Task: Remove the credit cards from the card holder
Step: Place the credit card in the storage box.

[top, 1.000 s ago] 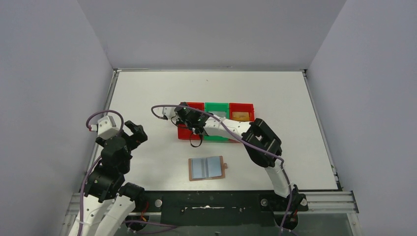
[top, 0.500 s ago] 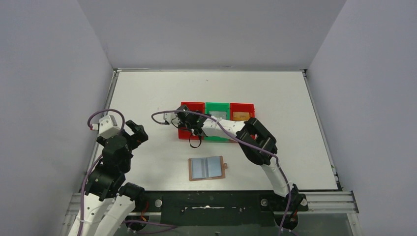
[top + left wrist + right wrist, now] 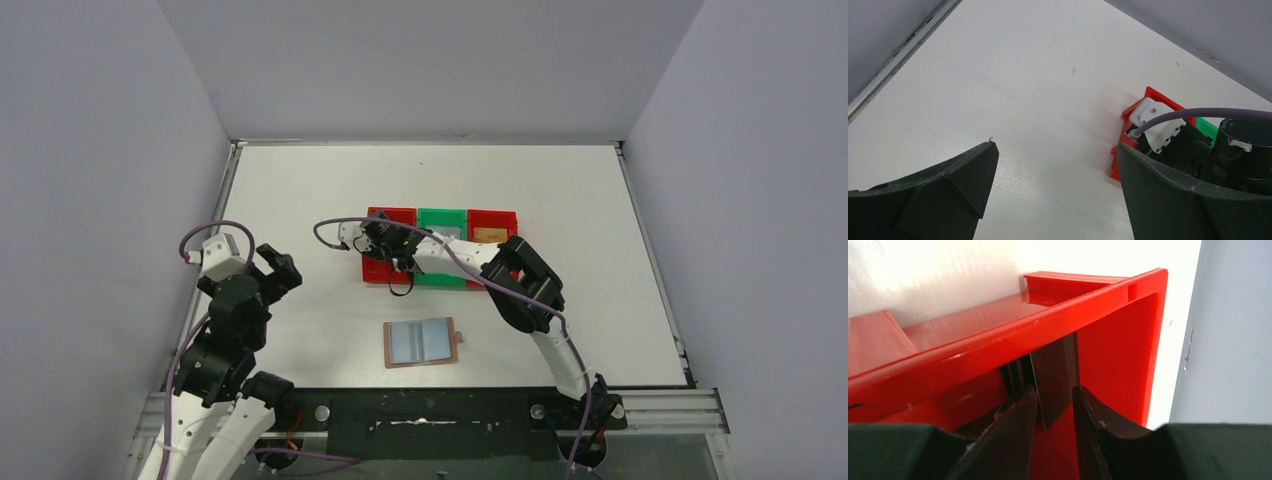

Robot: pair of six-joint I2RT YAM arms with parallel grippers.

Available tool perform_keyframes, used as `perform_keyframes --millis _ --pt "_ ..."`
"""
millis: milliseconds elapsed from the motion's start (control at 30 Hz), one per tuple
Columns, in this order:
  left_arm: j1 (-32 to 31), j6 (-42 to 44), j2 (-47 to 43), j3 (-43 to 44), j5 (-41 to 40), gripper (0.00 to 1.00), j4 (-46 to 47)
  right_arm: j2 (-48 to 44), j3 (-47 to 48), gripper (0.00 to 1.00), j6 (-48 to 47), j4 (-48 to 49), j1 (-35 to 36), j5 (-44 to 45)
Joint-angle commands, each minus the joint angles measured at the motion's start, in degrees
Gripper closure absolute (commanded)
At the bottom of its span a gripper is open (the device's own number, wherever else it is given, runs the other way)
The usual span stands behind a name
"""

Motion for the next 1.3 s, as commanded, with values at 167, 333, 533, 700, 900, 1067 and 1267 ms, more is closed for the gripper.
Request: perform_keyframes --millis 167,333,533,700,900,1067,1267 --pt "0.32 -0.05 0.53 0.34 0.34 0.10 1.72 -4.19 0.68 0.55 4.53 -0.13 -1.09 -2.11" --pt "0.32 0.37 1.46 0.58 1.33 0.10 1.61 -5.70 0.61 0.44 7.95 1.23 -1.61 -2.64" --pt "0.32 0.56 2.29 0.68 2.08 0.10 1.75 -10.48 -2.07 0.42 14.05 4.63 -1.91 -3.49" --pt "0.32 0.48 2.53 0.75 1.87 0.10 1.58 -16.74 -7.52 0.41 24.47 10.36 -1.99 -5.56" --pt "0.32 0.47 3.25 0.75 2.05 0.10 1.35 -24.58 -14.16 0.39 45.13 11.35 -1.92 -7.70" --pt "0.35 1.02 4.31 0.41 3.19 0.10 1.89 -31.45 -20.11 0.39 63.36 6.16 -1.62 -3.81" --pt "0.41 2.56 9.17 0.35 8.22 0.09 2.87 -42.49 -35.63 0.37 78.43 8.78 -0.89 -4.66"
